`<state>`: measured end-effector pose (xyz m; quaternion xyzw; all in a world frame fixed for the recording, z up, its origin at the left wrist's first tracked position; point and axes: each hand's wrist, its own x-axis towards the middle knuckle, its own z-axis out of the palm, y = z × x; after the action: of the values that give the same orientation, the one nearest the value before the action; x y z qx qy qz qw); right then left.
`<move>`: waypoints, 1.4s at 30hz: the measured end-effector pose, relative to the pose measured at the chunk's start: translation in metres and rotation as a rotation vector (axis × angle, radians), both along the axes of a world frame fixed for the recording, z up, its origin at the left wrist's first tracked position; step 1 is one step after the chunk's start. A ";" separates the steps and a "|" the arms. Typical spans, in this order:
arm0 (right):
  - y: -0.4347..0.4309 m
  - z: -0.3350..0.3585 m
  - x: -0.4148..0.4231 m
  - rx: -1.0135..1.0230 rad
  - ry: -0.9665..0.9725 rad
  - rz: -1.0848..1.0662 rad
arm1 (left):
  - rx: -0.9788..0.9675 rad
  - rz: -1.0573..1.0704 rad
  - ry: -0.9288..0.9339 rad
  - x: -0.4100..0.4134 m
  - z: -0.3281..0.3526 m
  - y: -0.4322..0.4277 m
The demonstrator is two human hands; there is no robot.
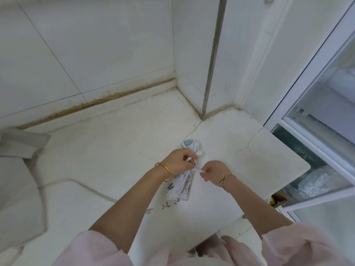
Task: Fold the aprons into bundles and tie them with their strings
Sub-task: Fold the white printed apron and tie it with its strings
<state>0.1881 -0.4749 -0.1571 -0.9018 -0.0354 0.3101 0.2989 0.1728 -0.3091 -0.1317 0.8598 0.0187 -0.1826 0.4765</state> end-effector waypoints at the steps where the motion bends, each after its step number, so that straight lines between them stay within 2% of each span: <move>1: -0.003 0.002 0.003 -0.066 -0.017 0.052 | 0.057 -0.035 -0.020 0.000 -0.003 -0.002; 3: -0.008 0.010 0.008 -0.064 -0.040 0.076 | 0.183 -0.118 -0.050 0.001 -0.008 -0.006; 8: -0.004 0.028 0.010 0.368 -0.026 -0.051 | 0.384 -0.189 -0.137 0.004 -0.011 -0.015; 11: -0.002 0.028 0.011 0.845 0.194 -0.579 | 0.338 -0.113 -0.132 0.002 -0.013 -0.013; 12: -0.003 0.026 0.010 0.955 0.229 -0.684 | 0.298 -0.078 -0.109 0.001 -0.014 -0.013; 13: -0.003 0.024 0.008 0.988 0.234 -0.696 | 0.267 -0.044 -0.094 0.001 -0.014 -0.012; 15: 0.001 0.018 0.000 0.910 0.191 -0.565 | 0.221 0.002 -0.062 0.000 -0.014 -0.012; 18: 0.013 0.008 -0.011 0.710 0.023 -0.357 | 0.185 0.004 -0.049 0.000 -0.012 -0.014; 23: 0.022 0.007 -0.012 0.535 -0.155 -0.230 | 0.147 0.052 -0.062 -0.001 -0.013 -0.012; 31: 0.021 0.004 -0.002 0.341 -0.156 -0.171 | 0.149 0.068 -0.096 0.000 -0.015 -0.013; 37: 0.017 -0.001 -0.002 0.156 -0.240 -0.174 | 0.149 0.105 -0.105 0.000 -0.016 -0.009; 40: 0.012 0.006 0.002 0.026 -0.221 -0.078 | 0.127 0.131 -0.101 -0.002 -0.018 -0.011; 42: 0.012 0.009 0.003 0.011 -0.211 -0.051 | 0.073 0.150 -0.067 -0.003 -0.017 -0.011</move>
<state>0.1912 -0.4631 -0.1482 -0.9284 -0.0452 0.2055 0.3061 0.1703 -0.3205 -0.1491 0.8784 0.0737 -0.1169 0.4576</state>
